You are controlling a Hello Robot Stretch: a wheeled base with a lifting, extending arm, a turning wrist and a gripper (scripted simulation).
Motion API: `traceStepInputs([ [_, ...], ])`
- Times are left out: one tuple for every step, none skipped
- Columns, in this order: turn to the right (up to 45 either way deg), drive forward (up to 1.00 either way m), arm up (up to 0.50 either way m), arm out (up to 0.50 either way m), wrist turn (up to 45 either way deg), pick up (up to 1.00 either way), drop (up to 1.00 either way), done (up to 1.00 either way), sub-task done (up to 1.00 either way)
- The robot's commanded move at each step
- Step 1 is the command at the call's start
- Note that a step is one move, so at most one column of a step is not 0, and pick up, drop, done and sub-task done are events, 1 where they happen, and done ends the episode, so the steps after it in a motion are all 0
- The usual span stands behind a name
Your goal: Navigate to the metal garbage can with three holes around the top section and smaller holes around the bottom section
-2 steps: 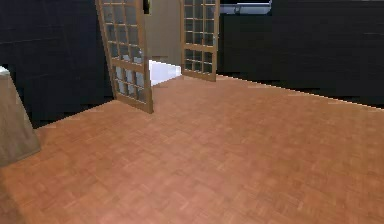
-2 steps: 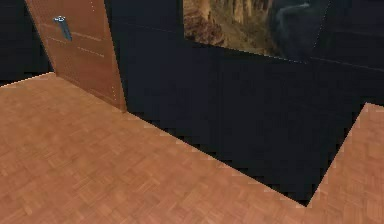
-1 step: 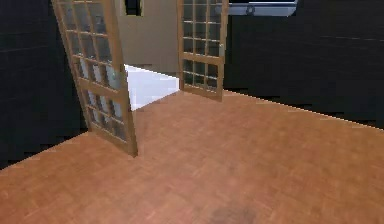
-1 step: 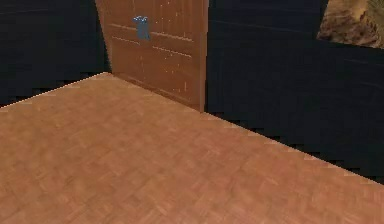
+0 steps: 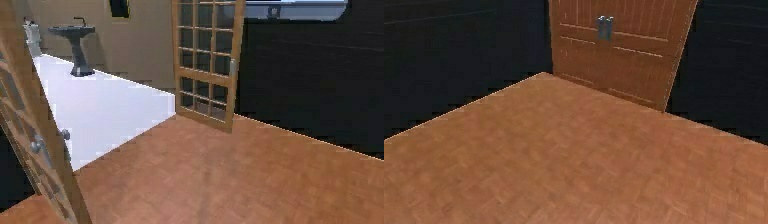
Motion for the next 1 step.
traceStepInputs([
  [0.0, 0.75, 0.0, 0.0, 0.0, 0.0, 0.0, 0.0, 0.0],
])
